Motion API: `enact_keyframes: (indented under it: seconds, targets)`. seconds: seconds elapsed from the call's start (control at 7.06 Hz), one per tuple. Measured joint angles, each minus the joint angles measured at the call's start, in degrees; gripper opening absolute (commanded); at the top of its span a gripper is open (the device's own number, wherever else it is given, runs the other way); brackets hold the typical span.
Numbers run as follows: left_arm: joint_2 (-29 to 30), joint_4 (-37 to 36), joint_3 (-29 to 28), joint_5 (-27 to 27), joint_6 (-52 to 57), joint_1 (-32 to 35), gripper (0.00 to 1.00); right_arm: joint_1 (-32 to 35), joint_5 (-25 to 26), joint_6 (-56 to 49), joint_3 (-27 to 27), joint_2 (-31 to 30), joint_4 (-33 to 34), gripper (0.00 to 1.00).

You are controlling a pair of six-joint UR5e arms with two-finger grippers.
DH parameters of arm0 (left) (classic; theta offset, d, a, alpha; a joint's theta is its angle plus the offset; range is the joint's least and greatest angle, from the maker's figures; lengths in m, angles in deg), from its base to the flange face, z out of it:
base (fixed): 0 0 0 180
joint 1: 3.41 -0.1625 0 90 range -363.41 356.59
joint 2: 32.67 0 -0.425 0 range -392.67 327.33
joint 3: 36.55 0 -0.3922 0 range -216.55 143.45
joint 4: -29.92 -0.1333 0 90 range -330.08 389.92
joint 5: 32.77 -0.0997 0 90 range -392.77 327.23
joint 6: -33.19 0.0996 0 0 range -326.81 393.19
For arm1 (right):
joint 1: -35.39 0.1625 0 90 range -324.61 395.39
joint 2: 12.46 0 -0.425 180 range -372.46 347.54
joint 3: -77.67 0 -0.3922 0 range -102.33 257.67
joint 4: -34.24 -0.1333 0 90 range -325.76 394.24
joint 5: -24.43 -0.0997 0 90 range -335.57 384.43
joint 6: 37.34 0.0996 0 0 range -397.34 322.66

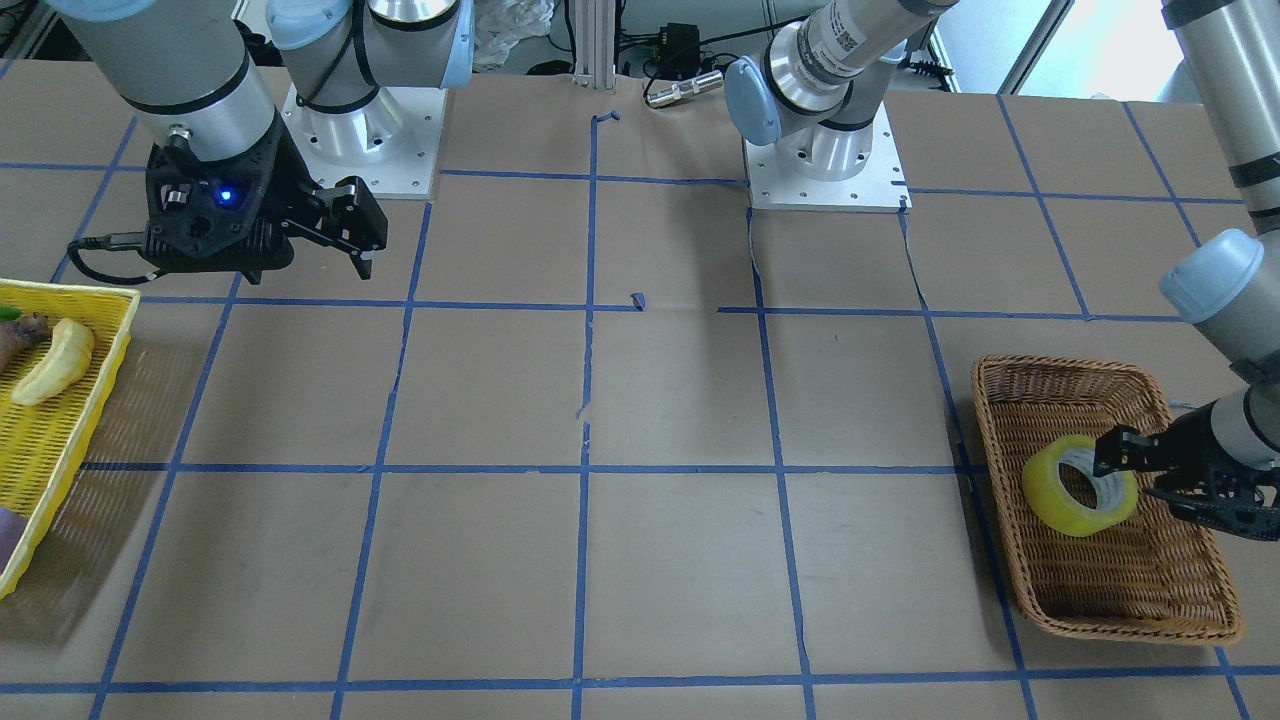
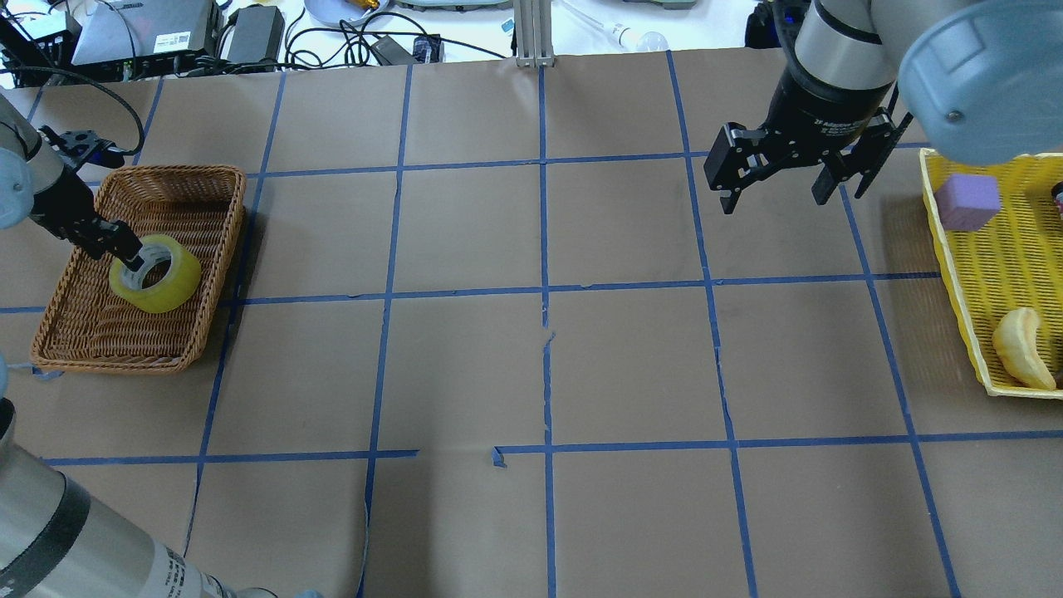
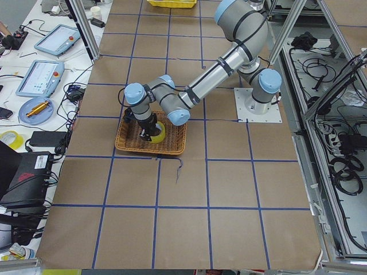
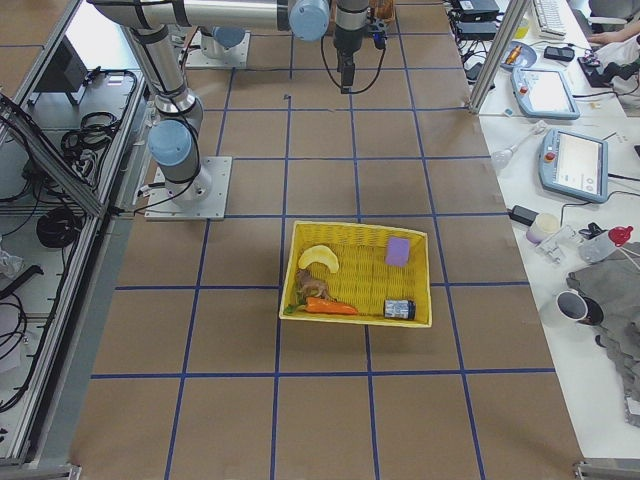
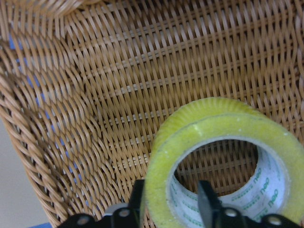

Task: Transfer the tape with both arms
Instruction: 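Open the left gripper to release the tape roll in the basket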

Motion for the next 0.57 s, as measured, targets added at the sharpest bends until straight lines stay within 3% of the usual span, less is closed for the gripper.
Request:
enact_keyframes:
  seconds: [0.57]
  targets:
    - [-15.75,19.45,-3.13,2.95,-12.9,11.97,1.0,0.02,0.28,2.93,-0.01,-0.02,-0.46,1.0]
